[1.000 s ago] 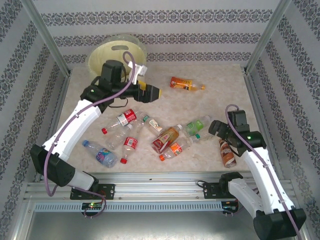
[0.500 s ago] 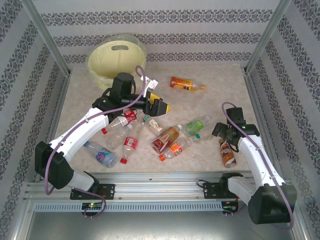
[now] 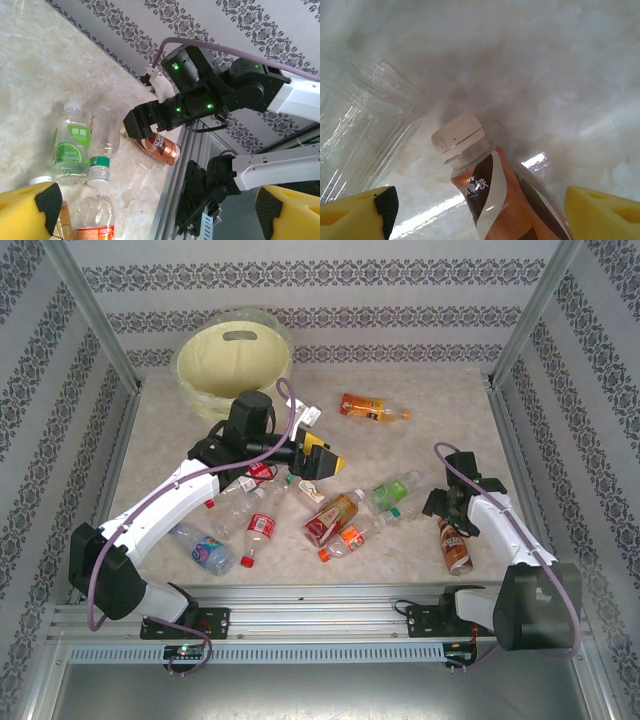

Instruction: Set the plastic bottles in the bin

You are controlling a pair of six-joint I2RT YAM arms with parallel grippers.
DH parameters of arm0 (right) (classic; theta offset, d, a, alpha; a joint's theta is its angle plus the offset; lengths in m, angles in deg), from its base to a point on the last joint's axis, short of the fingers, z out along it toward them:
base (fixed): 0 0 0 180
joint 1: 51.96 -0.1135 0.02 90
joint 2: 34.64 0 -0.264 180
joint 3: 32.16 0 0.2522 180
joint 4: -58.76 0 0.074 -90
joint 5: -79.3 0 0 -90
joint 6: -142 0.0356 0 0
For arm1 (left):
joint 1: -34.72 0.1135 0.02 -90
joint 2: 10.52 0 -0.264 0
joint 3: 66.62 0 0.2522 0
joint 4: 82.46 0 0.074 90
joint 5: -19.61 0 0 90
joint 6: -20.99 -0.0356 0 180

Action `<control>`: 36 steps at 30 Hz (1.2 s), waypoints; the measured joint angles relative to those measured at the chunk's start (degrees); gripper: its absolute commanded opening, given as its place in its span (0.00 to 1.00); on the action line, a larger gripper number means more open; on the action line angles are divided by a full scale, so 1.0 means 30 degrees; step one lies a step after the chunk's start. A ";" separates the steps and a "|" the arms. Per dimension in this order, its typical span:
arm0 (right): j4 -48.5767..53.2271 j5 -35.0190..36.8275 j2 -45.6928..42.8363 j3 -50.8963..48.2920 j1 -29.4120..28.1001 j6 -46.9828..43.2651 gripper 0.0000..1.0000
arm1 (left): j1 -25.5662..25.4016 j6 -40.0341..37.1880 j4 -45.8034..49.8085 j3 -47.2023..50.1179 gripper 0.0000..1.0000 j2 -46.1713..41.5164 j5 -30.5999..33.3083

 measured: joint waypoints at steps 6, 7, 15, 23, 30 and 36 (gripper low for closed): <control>-0.0576 -0.0117 0.1311 -0.0335 0.0240 -0.0007 0.85 | -0.0036 -0.0131 0.0080 0.0000 1.00 0.0000 0.0146; -0.0670 -0.0131 0.1443 -0.0335 0.0240 -0.0007 0.85 | -0.0058 -0.0146 0.0087 0.0000 1.00 0.0000 0.0160; -0.0780 -0.0335 0.2637 -0.0328 0.0495 -0.0219 0.75 | -0.0262 -0.0393 0.0372 0.0000 1.00 0.0000 0.0372; -0.0765 -0.0364 0.3213 -0.0291 0.0678 -0.0240 0.59 | -0.0546 -0.0568 0.0561 0.0000 1.00 0.0000 0.0488; -0.0758 -0.0495 0.3300 -0.0240 0.0998 -0.0058 0.59 | -0.0619 -0.0568 0.0663 0.0000 1.00 0.0000 0.0488; -0.0765 -0.0714 0.3410 -0.0182 0.1246 -0.0124 0.62 | -0.0619 -0.0576 0.0663 0.0000 1.00 0.0000 0.0488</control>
